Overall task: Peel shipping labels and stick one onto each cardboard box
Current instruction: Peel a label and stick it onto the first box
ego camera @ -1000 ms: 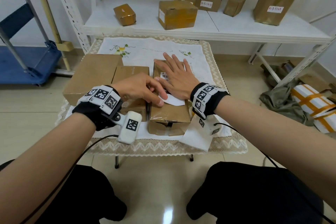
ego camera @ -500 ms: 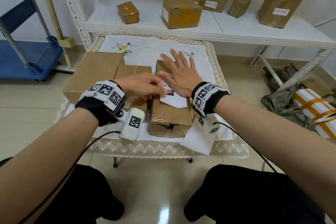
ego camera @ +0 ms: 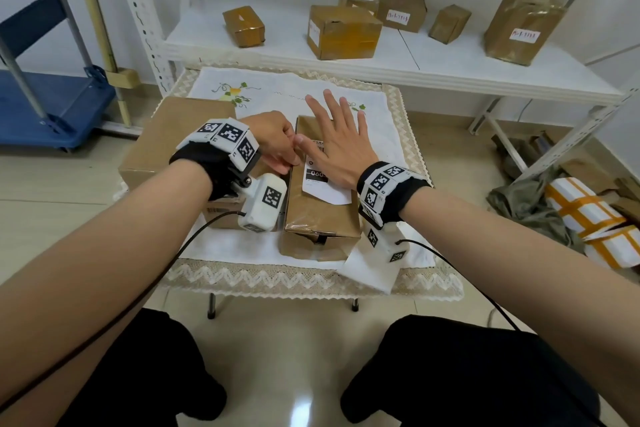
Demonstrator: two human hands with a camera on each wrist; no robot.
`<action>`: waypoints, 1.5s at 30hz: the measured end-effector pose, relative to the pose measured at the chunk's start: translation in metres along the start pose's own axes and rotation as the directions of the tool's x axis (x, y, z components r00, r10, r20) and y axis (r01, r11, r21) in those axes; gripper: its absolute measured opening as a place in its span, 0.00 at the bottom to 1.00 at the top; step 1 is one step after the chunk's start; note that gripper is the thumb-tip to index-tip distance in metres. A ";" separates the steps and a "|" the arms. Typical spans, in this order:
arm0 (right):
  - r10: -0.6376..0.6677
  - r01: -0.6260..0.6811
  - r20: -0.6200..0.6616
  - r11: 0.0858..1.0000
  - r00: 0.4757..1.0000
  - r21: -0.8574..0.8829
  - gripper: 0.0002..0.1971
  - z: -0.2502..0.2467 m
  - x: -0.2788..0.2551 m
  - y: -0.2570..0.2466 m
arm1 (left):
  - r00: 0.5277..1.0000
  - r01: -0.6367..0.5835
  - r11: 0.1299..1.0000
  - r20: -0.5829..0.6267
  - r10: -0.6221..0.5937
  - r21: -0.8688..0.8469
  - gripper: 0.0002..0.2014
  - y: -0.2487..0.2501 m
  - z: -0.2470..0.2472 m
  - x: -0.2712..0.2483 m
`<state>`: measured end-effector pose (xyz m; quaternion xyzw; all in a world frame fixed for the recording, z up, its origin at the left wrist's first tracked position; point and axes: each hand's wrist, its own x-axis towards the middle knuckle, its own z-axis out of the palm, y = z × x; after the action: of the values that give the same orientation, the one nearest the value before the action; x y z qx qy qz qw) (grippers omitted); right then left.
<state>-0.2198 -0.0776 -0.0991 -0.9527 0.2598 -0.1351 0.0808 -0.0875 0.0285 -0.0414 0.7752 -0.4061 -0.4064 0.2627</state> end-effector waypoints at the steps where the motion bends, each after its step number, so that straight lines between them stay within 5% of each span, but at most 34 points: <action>1: -0.020 0.020 0.001 1.000 1.000 -0.006 0.37 0.000 0.000 -0.002 | 1.000 0.006 1.000 -0.003 -0.006 -0.010 0.11 0.000 -0.001 0.000; 11: -0.088 0.088 -0.014 0.996 0.996 0.011 0.37 0.010 0.004 -0.005 | 0.999 0.002 0.997 -0.054 -0.006 -0.083 0.12 -0.009 -0.002 0.003; 45: 0.018 -0.013 0.076 0.998 0.997 -0.068 0.36 0.005 0.012 0.019 | 0.996 0.020 1.000 -0.085 -0.018 0.021 0.13 -0.006 -0.004 0.008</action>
<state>-0.2175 -0.0997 -0.1060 -0.9574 0.2683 -0.0889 0.0596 -0.0793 0.0254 -0.0470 0.7983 -0.3915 -0.3713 0.2675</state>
